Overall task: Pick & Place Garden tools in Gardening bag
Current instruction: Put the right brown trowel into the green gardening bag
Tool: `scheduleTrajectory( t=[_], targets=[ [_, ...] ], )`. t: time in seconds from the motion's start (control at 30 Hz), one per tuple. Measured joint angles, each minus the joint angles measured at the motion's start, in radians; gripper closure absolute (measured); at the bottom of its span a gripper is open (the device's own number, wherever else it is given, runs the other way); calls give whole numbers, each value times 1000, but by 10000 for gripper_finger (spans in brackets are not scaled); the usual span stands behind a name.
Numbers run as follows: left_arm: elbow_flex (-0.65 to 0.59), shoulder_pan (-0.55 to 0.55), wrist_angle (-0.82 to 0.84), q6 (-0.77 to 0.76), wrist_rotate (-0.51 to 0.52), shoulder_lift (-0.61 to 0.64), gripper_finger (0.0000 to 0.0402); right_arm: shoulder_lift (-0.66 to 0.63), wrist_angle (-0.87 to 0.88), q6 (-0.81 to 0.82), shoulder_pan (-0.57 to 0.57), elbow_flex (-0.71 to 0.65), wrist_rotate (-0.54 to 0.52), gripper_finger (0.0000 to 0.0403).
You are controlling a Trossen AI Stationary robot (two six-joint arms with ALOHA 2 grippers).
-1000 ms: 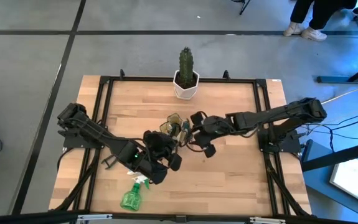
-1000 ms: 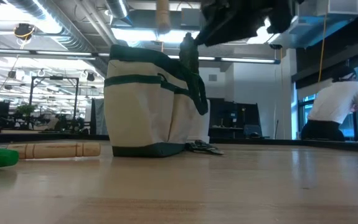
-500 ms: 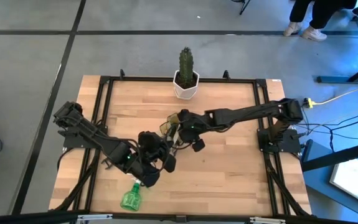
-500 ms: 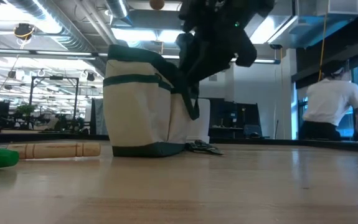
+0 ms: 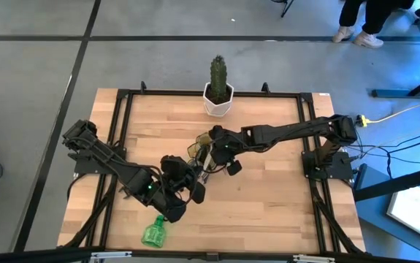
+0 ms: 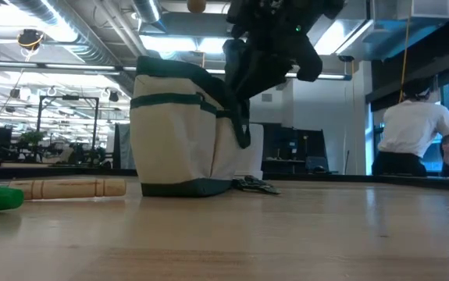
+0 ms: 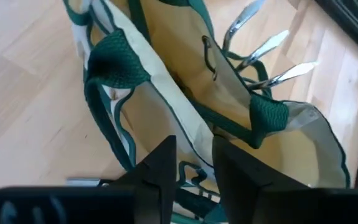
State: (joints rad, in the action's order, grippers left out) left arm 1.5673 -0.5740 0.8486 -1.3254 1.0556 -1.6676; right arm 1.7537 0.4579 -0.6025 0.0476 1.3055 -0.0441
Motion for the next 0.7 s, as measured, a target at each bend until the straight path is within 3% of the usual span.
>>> scheduleTrajectory(
  t=[0.5,0.7],
  targets=[
    [0,47,51,4,-32,-7,400,5,-37,23,-15,0,-36,356],
    [0,47,74,-12,-26,-7,400,5,39,173,-51,0,-37,397]
  ],
)
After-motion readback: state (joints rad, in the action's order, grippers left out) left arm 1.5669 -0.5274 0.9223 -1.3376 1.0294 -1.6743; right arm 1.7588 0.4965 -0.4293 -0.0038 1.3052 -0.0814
